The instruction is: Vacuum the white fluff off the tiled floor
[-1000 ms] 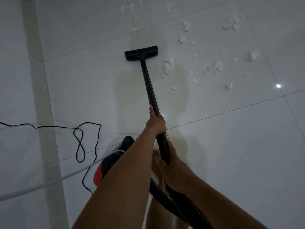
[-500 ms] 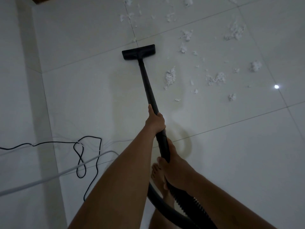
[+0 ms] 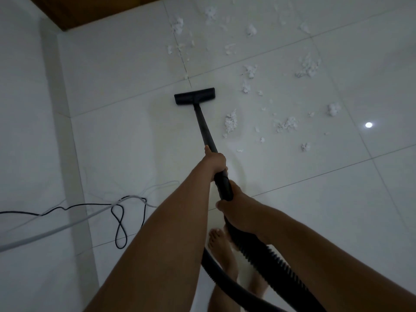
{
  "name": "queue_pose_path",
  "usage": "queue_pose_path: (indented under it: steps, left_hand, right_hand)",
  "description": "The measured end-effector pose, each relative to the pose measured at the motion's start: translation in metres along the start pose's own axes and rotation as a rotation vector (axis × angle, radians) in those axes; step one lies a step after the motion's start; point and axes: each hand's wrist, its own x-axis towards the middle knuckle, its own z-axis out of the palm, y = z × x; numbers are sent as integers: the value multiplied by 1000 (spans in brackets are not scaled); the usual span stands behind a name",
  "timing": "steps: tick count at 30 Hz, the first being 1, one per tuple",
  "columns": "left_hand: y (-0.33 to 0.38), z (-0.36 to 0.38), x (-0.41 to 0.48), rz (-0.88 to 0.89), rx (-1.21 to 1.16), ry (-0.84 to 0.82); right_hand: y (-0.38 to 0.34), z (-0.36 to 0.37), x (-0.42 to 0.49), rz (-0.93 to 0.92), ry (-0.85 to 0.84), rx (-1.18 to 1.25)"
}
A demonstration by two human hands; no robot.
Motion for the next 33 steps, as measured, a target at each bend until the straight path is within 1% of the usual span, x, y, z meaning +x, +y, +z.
queue_pose_path:
  steps: [6,9,18,24,30,33]
  left_hand:
    - [18,10,-37,-51,-50,-29]
    - [32,15,-35,-56,-68,-19]
    - [87,31,11,-59,-153,45]
    - [107,30,43,-34,-129,82]
    - [125,22,71,-27,-177,98]
    - [135,14,84,-15,-187,101]
  right_hand:
    - [-13,-26,-34,98,-82,142]
    - [-17,-41,-31,111,-91,89]
    - [-35,-106,7,40,-92,-48]
    - [-44,-126,25,7,-95,-33]
    - [-57,-140,48,-27,-93,-8]
    - [-69,-146,60,-16,-82,-11]
